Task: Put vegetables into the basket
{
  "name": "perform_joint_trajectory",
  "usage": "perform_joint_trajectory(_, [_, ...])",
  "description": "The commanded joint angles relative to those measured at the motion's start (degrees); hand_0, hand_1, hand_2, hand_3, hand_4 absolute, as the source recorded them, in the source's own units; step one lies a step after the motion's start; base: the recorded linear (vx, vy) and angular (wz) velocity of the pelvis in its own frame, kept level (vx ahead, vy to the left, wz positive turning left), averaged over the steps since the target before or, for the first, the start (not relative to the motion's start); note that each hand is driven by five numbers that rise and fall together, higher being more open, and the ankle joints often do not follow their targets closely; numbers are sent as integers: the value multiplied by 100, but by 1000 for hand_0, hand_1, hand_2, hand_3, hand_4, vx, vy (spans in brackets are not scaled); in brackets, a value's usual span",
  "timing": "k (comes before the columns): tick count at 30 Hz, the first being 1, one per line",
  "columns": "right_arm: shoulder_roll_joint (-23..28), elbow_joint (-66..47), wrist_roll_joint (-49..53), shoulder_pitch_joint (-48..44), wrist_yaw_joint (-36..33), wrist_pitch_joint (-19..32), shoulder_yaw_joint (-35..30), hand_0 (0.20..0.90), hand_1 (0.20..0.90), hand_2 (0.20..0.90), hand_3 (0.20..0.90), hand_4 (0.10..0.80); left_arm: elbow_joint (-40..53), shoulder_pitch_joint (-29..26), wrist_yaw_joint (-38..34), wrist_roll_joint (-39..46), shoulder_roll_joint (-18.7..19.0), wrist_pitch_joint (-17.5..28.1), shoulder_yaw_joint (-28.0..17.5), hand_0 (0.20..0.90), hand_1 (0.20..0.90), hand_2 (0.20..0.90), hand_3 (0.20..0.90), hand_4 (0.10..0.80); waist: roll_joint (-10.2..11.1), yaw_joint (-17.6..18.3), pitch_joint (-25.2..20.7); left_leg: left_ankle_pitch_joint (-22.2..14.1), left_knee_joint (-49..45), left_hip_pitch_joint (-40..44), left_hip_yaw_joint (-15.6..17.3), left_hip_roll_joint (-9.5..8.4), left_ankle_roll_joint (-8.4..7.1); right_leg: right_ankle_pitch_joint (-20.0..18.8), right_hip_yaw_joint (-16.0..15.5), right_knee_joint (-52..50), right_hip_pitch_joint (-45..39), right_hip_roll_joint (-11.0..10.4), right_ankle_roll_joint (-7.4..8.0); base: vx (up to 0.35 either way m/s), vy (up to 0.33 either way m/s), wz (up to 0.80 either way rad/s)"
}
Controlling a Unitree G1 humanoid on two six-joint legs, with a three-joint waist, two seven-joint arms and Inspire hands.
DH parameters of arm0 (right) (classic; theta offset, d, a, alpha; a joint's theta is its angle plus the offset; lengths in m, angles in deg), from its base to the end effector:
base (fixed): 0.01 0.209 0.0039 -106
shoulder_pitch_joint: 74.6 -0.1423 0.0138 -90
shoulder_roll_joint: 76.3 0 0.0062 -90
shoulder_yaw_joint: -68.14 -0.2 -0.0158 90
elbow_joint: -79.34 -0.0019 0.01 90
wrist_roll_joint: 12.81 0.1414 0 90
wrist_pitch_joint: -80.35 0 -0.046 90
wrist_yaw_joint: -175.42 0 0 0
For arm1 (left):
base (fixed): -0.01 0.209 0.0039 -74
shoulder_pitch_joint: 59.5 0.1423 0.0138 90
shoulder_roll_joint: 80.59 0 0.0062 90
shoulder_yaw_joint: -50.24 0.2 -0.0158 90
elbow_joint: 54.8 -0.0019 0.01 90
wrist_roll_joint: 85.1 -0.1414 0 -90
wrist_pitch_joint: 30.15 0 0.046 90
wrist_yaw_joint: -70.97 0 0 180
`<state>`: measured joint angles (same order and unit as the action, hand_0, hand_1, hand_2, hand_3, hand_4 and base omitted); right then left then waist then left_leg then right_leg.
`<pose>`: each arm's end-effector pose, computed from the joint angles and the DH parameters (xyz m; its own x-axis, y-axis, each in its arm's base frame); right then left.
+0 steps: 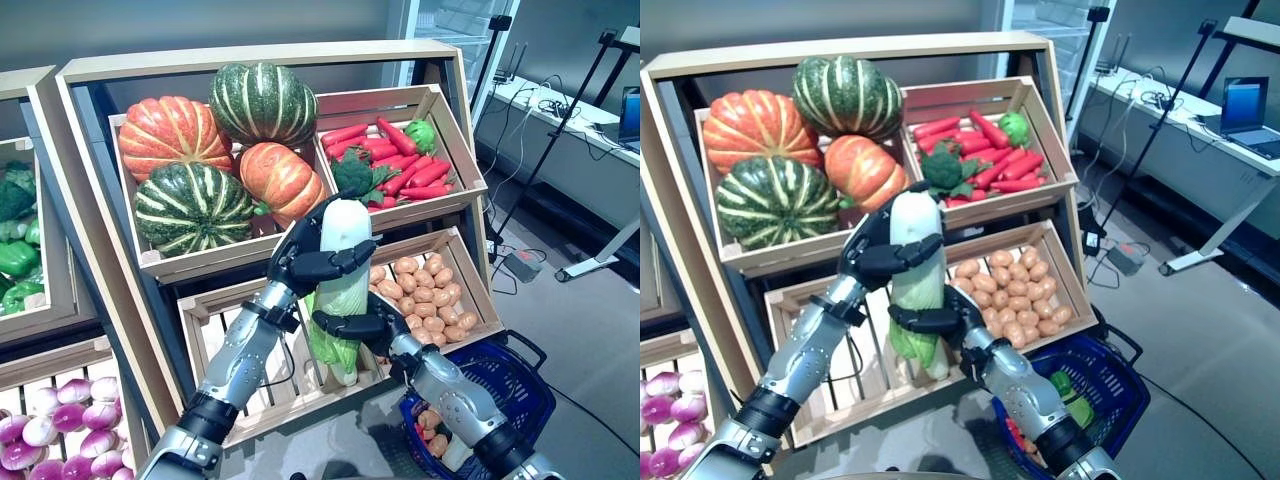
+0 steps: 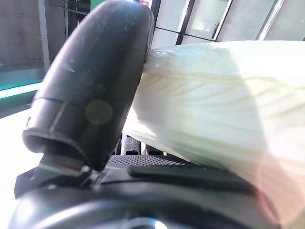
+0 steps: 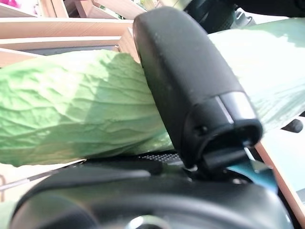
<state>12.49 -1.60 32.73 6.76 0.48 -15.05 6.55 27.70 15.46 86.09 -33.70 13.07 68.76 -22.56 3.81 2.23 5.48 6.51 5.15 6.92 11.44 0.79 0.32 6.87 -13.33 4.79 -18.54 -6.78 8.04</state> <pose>0.2143 -0.1080 0.0058 0.8126 0.5529 -0.1843 -0.4131 0.7695 0.4870 0.2547 0.1585 0.0594 0.8564 -0.4377 0.2738 0.5157 0.7489 -0.4161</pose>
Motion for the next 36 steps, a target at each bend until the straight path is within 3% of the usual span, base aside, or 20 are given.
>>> perform_joint_trajectory(1, [-476, 189, 536, -470, -286, 933, -836, 300, 300, 300, 300, 400, 745, -286, 489, 512, -459, 368, 11, 900, 900, 900, 900, 800, -260, -56, -148, -1352, -15, 722, 15, -40, -44, -251, -12, 21, 465, 461, -521, 10, -49, -1])
perform_joint_trajectory(12, [-404, 452, 455, 527, -311, 1080, -1468, 300, 300, 300, 300, 400, 773, 161, 523, 367, -351, 410, -538, 900, 900, 900, 900, 800, -229, 127, -61, -1278, -15, 794, 335, 81, -69, -238, 261, 21, 559, 595, -574, 15, -103, -7])
perform_joint_trajectory(14, [-374, 531, 448, 605, -302, 1179, -1648, 300, 300, 300, 300, 400, 747, 209, 500, 310, -314, 494, -679, 900, 900, 900, 900, 800, -149, 163, 96, -1512, -892, 510, 581, 147, -123, -273, 449, 21, 607, 590, -671, -74, -192, -19])
perform_joint_trajectory(15, [-308, 610, 482, 683, -342, 1295, -1726, 300, 300, 300, 300, 400, 689, 263, 502, 342, -311, 589, -809, 900, 900, 900, 900, 800, -91, 144, 300, -1389, -2097, -81, 529, 336, -261, -362, 495, 21, 591, 608, -790, -122, -162, -34])
perform_joint_trajectory(17, [-296, 642, 494, 702, -346, 1321, -1748, 300, 300, 300, 300, 400, 671, 275, 496, 357, -311, 614, -851, 900, 900, 900, 900, 800, -79, 134, 355, -1319, -2327, -223, 495, 378, -296, -391, 509, 21, 592, 614, -820, -88, -51, -33])
perform_joint_trajectory(18, [-272, 863, 442, 801, -253, 1368, -1891, 300, 300, 300, 300, 400, 577, 417, 477, 351, -393, 792, -1075, 900, 900, 900, 900, 800, -76, 127, 561, -1193, -2393, -434, 169, 371, -319, -451, 655, -47, 577, 591, -849, -45, 70, -40])
perform_joint_trajectory(23, [-180, 1117, 436, 828, -396, 1534, -2120, 300, 300, 300, 300, 400, 407, 531, 85, 1, -368, 1202, -1267, 900, 900, 900, 900, 800, -170, 158, 563, -1090, -747, 13, -337, 111, -224, -387, 851, 21, 569, 447, -716, 31, 209, -46])
perform_joint_trajectory(30, [-267, 1006, 196, 1192, -833, 1562, -2521, 300, 300, 300, 300, 400, 8, 477, -853, -849, -96, 1455, -1570, 900, 900, 900, 900, 800, -366, 329, 363, -1128, -52, 512, -151, 8, -70, -416, 497, -64, 665, 128, -353, 112, 241, -25])
perform_joint_trajectory(31, [-270, 1048, 164, 1191, -847, 1531, -2578, 300, 300, 300, 300, 400, 20, 519, -949, -1074, -25, 1462, -1624, 900, 900, 900, 900, 800, -392, 292, 370, -1143, -70, 517, -60, 17, -54, -365, 302, -265, 760, 72, -305, 51, 138, -26])
perform_joint_trajectory(34, [-238, 1480, 18, 934, -804, 1445, -2734, 300, 300, 300, 300, 400, 80, 741, -1176, -1827, 198, 1394, -1919, 900, 900, 900, 900, 800, -467, -54, 442, -1265, -297, 496, 508, 121, -128, -235, -870, -750, 871, -291, -144, 15, 59, -60])
perform_joint_trajectory(35, [-191, 1724, -13, 759, -812, 1450, -2751, 300, 300, 300, 300, 400, 79, 786, -1239, -2024, 262, 1391, -1976, 900, 900, 900, 900, 800, -491, -174, 466, -1326, -391, 439, 535, 121, -115, -228, -957, -765, 907, -326, -133, 19, -8, -118])
perform_joint_trajectory(36, [-107, 1954, -18, 641, -871, 1450, -2767, 300, 300, 300, 300, 400, 3, 756, -1269, -1991, 422, 1396, -1958, 900, 900, 900, 900, 800, -500, -205, 506, -1402, -556, 339, 454, 128, -108, -136, -780, -825, 990, -243, -178, -1, -30, -118])
